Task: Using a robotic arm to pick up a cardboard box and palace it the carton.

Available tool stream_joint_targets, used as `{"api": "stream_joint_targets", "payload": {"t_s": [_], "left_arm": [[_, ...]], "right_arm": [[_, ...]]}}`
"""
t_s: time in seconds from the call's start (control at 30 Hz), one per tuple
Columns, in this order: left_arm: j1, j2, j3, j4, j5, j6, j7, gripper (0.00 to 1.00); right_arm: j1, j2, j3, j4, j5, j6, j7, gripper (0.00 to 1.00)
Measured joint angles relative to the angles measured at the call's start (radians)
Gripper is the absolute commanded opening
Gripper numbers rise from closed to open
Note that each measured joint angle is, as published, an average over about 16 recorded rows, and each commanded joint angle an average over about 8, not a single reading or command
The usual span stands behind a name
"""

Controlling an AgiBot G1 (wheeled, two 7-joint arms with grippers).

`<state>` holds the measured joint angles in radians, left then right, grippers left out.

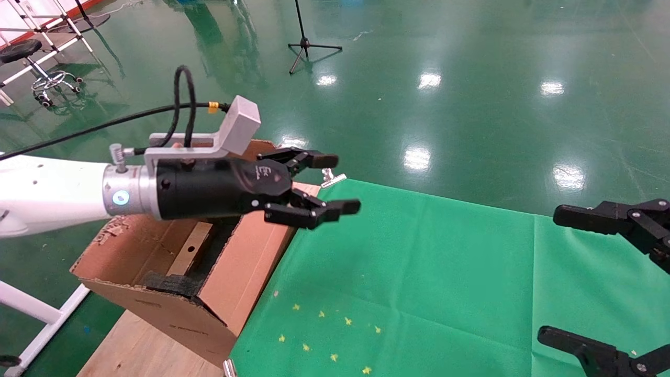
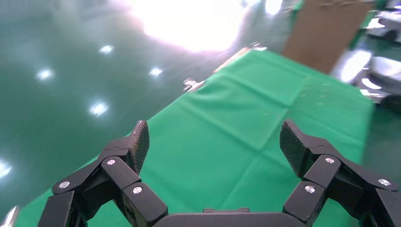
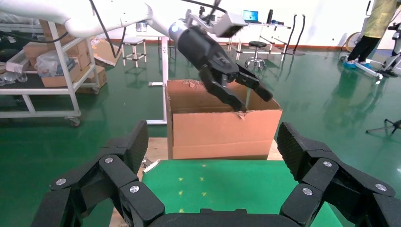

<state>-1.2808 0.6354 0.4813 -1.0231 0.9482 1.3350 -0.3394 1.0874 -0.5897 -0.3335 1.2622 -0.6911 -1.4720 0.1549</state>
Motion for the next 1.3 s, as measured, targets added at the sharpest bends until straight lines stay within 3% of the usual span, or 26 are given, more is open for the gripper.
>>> {"api": "stream_joint_targets", "payload": {"t_s": [0.6, 1.3], "left_arm": [[0.207, -0.025, -0.202, -0.262, -0.219, 0.162, 0.149, 1.0], [0.213, -0.026, -0.208, -0.268, -0.225, 0.165, 0.154, 1.0]], "right_arm": [[0.0, 0.0, 0.0, 0.0, 0.0, 0.0, 0.0, 1.0], [0.0, 0.0, 0.0, 0.0, 0.0, 0.0, 0.0, 1.0]]}}
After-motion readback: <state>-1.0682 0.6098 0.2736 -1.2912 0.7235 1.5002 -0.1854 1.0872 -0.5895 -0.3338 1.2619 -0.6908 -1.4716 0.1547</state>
